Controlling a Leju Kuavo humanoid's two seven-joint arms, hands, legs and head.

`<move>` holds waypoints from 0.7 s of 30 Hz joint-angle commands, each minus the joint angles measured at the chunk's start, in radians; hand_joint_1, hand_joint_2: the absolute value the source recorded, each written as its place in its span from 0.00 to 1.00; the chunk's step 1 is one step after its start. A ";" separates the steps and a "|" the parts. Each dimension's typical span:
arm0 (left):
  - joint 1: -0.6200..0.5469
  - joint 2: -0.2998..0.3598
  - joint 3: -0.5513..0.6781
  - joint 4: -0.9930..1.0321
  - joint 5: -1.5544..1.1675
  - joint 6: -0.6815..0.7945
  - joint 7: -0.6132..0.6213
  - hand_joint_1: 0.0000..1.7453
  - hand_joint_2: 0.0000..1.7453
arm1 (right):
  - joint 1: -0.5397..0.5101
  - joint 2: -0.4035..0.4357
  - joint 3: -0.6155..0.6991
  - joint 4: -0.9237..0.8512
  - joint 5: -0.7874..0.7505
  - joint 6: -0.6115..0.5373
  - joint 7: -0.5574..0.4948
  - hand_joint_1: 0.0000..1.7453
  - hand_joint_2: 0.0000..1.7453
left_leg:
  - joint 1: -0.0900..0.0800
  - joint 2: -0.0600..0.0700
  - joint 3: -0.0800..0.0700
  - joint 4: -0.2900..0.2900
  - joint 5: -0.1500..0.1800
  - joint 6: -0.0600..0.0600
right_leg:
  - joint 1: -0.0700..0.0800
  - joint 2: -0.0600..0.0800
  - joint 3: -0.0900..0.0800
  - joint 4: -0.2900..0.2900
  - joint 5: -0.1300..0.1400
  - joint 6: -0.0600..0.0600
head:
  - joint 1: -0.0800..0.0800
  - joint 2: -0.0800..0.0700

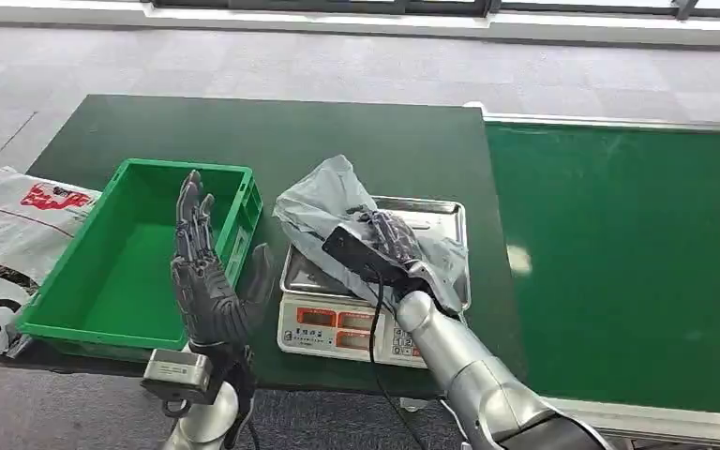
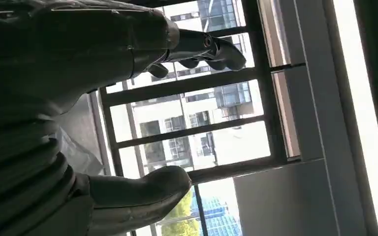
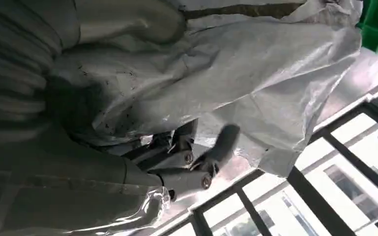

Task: Moved the parcel from conveyor to table for the left to box.

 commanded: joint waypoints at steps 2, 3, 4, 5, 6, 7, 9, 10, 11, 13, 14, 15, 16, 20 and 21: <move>-0.030 0.012 0.013 0.042 -0.001 0.000 -0.002 0.00 1.00 | -0.047 -0.016 0.035 0.079 -0.009 0.000 -0.012 0.00 1.00 | 0.001 0.001 0.003 -0.002 0.000 0.000 | 0.002 -0.001 0.003 -0.003 0.001 -0.002 | 0.000 0.000; -0.030 0.012 0.013 0.042 -0.001 0.000 -0.002 0.00 1.00 | -0.047 -0.016 0.035 0.079 -0.009 0.000 -0.012 0.00 1.00 | 0.001 0.000 0.002 -0.001 0.000 0.000 | 0.001 -0.001 0.002 -0.002 0.000 -0.001 | 0.000 0.000; -0.030 0.012 0.013 0.042 -0.001 0.000 -0.002 0.00 1.00 | -0.047 -0.016 0.035 0.079 -0.009 0.000 -0.012 0.00 1.00 | 0.000 0.000 0.001 -0.001 0.000 0.000 | 0.001 -0.001 0.001 -0.001 0.000 -0.001 | 0.000 0.000; -0.030 0.012 0.013 0.042 -0.001 0.000 -0.002 0.00 1.00 | -0.047 -0.016 0.035 0.079 -0.009 0.000 -0.012 0.00 1.00 | 0.002 0.000 0.003 -0.003 0.001 0.000 | 0.002 -0.001 0.004 -0.004 0.001 -0.002 | 0.000 0.000; -0.029 0.012 0.014 0.041 -0.002 0.000 -0.002 0.00 1.00 | -0.046 -0.017 0.031 0.073 -0.013 0.002 -0.016 0.00 1.00 | 0.001 0.000 0.002 -0.001 0.000 0.000 | 0.001 -0.001 0.002 -0.002 0.000 -0.001 | 0.000 0.000; -0.028 0.010 0.017 0.040 -0.003 0.002 -0.002 0.00 1.00 | -0.041 -0.018 0.023 0.061 -0.018 -0.006 -0.027 0.00 1.00 | 0.001 0.000 0.002 -0.002 0.000 0.000 | 0.001 -0.001 0.002 -0.002 0.000 -0.001 | 0.000 0.000; -0.024 0.010 0.019 0.035 -0.007 0.000 -0.001 0.00 1.00 | -0.036 -0.023 0.010 0.037 -0.025 -0.030 -0.047 0.00 0.00 | 0.001 0.000 0.002 -0.002 0.001 0.000 | 0.001 -0.001 0.003 -0.003 0.001 -0.001 | 0.000 0.000; -0.019 0.009 0.022 0.030 -0.009 -0.002 0.002 0.00 1.00 | -0.030 -0.027 0.001 0.015 -0.027 -0.049 -0.051 0.00 0.00 | 0.000 0.000 0.001 -0.001 0.000 0.000 | 0.001 -0.001 0.001 -0.001 0.000 -0.001 | 0.000 0.000; -0.013 0.009 0.025 0.027 -0.012 -0.005 0.004 0.00 1.00 | -0.021 -0.032 -0.010 -0.017 -0.030 -0.071 -0.059 0.00 0.00 | 0.001 -0.001 0.001 -0.001 0.000 0.000 | 0.001 -0.001 0.002 -0.002 0.000 -0.001 | 0.000 0.000; -0.004 0.011 0.028 0.023 -0.016 -0.006 0.006 0.00 1.00 | 0.017 -0.041 -0.026 -0.115 -0.023 -0.140 -0.077 0.00 0.00 | 0.001 0.000 0.002 -0.001 0.000 0.000 | 0.001 -0.001 0.002 -0.002 0.000 -0.001 | 0.000 0.000; -0.001 0.012 0.028 0.022 -0.017 -0.005 0.006 0.00 1.00 | 0.030 -0.044 -0.026 -0.149 -0.015 -0.171 -0.085 0.00 0.00 | 0.000 -0.001 0.001 -0.001 0.000 0.000 | 0.001 -0.001 0.001 -0.001 0.000 -0.001 | 0.000 0.000; 0.005 0.015 0.026 0.020 -0.018 -0.001 0.006 0.00 1.00 | 0.065 -0.048 -0.021 -0.234 0.004 -0.228 -0.108 0.00 0.00 | 0.001 -0.001 0.002 -0.001 0.000 0.000 | 0.001 -0.002 0.002 -0.002 0.000 -0.001 | 0.000 0.000; 0.008 0.018 0.023 0.018 -0.018 0.003 0.007 0.00 1.00 | 0.095 -0.050 -0.021 -0.307 0.000 -0.233 -0.116 0.00 0.00 | 0.000 -0.001 0.001 -0.001 0.000 0.000 | 0.001 -0.002 0.001 -0.002 0.000 -0.001 | 0.000 0.000; 0.007 0.035 0.009 0.030 -0.016 0.015 0.009 0.00 1.00 | 0.211 -0.063 0.006 -0.571 0.012 -0.284 -0.143 0.00 0.00 | 0.001 -0.002 0.001 -0.001 0.000 0.000 | 0.001 -0.002 0.002 -0.002 -0.001 -0.001 | 0.000 0.000; 0.009 0.038 0.008 0.034 -0.010 0.018 0.009 0.00 1.00 | 0.236 -0.068 0.014 -0.623 0.013 -0.284 -0.142 0.00 0.00 | 0.001 -0.001 0.001 -0.001 0.000 0.000 | 0.001 -0.002 0.001 -0.001 0.000 -0.001 | 0.000 0.000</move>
